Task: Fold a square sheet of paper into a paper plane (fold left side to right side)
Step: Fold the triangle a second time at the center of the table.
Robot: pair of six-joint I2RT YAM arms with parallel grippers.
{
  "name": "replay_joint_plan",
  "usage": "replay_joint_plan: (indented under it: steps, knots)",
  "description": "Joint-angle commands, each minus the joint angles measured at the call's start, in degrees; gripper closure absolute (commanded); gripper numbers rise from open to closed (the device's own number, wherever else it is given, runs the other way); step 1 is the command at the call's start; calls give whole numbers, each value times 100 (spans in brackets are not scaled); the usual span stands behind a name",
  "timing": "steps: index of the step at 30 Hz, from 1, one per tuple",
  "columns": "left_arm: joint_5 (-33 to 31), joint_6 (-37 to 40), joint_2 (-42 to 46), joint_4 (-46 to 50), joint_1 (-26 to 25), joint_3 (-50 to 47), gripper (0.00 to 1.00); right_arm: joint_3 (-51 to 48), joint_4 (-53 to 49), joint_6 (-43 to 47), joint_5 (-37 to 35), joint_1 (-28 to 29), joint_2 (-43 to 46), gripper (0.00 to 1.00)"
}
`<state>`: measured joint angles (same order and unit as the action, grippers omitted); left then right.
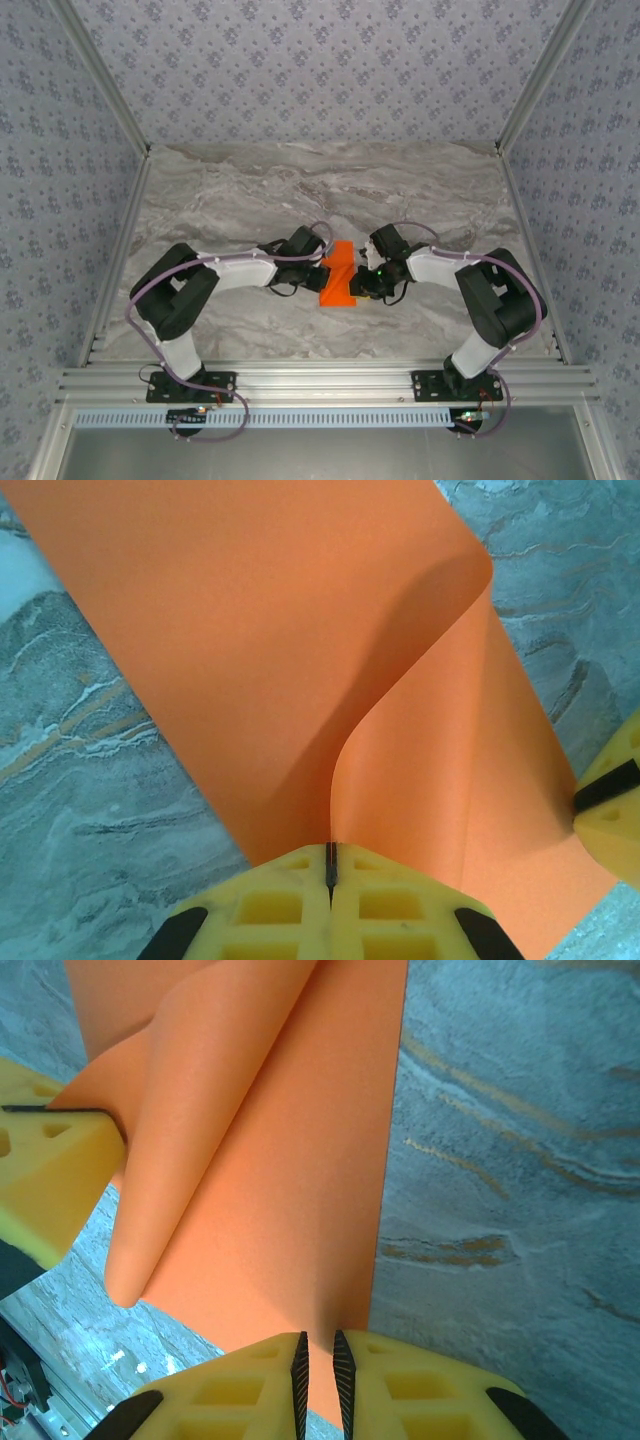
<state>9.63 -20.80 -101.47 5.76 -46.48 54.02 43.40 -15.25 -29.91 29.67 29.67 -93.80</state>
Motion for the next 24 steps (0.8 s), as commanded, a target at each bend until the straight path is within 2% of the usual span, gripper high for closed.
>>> replay_joint_plan:
  steps: [1,24]
  knots:
    - [-26,76,-70,-85,31,179,96,-62,-466,118,-339,98,-217,82]
    - [-21,85,-288,-57,28,249,96,-47,-507,170,-335,108,-168,82]
